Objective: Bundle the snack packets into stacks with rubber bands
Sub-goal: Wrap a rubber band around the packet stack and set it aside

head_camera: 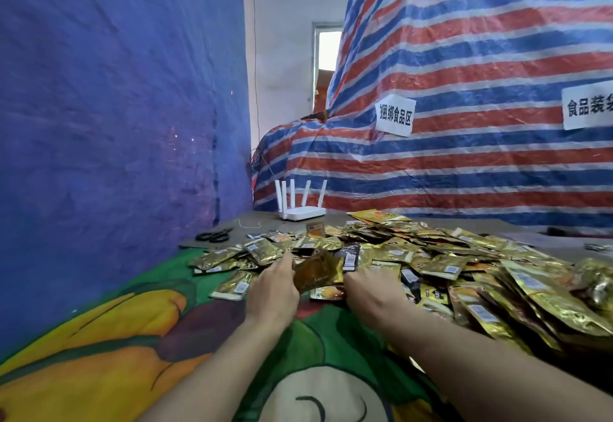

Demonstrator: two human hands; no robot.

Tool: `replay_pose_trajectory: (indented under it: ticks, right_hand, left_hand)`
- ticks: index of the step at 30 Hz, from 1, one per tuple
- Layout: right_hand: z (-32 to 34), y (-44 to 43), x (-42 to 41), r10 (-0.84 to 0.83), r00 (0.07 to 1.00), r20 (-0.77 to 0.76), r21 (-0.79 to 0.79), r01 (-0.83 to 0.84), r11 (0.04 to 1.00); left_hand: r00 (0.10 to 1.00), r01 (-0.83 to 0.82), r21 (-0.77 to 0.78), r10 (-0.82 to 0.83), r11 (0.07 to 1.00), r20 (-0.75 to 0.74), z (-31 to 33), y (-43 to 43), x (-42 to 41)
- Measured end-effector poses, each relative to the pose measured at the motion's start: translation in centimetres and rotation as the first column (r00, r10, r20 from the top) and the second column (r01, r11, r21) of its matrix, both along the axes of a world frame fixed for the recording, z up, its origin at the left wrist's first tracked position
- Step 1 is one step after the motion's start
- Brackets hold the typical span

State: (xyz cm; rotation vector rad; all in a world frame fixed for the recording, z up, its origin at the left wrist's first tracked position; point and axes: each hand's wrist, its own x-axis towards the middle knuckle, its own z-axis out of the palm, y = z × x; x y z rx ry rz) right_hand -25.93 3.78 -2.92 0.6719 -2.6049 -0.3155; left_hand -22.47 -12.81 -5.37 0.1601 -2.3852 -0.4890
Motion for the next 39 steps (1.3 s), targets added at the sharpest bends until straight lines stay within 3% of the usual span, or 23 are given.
replay_pose_trajectory:
  ticks: [5,10,13,16,23,25,28,33,36,39]
  right_hand:
    - [0.8,1.0,1.0,-0.061,0.981,0.182,-0.195,0.097,0.976]
    - [0.1,1.7,1.5,-0.091,0.948,0.306,-0.228,0.165,0.960]
    - [-0.5,1.5,1.7,-0.146,0.958,0.245,-0.189,0.195,0.963]
    - [-0.7,0.9,2.5,-0.201,0.964,0.173,-0.155,0.228,0.961]
    - [1.3,1.4,5.0,-0.023,0.999,0.040,-0.457,0.039,0.888]
    - [2.0,1.8,5.9,0.066,0.997,0.035,-0.588,-0.033,0.808]
    - [2.8,3.2,7.5,0.190,0.981,-0.034,-0.759,-0.149,0.634]
    - [2.1,5.8,10.9,0.326,0.938,-0.119,-0.976,-0.170,0.135]
    - [1.3,6.6,11.6,0.421,0.901,-0.108,-0.988,-0.048,-0.149]
    - [0.8,6.6,11.5,0.527,0.850,-0.023,-0.960,0.129,-0.250]
  left_hand:
    - [0.995,-0.076,0.297,0.093,0.952,-0.042,1.2,0.1,1.8]
    - [0.992,-0.006,0.661,0.090,0.751,-0.093,1.0,2.0,3.4]
    - [0.992,0.084,0.780,0.020,0.620,-0.123,-0.5,2.8,4.1]
    - [0.988,0.148,0.819,-0.050,0.554,-0.145,-1.0,2.4,4.3]
    - [0.988,0.155,0.933,-0.033,0.324,-0.153,-0.4,1.2,5.0]
    - [0.990,0.142,0.949,-0.018,0.280,-0.142,-0.4,1.0,5.1]
    - [0.991,0.128,0.950,-0.011,0.286,-0.130,-0.3,1.0,5.2]
    - [0.982,0.177,0.950,0.020,0.256,-0.188,0.4,1.7,5.0]
    - [0.982,0.182,0.921,-0.008,0.344,-0.191,0.5,3.8,5.3]
    - [0.949,0.313,0.823,-0.183,0.475,-0.255,0.3,6.3,6.3]
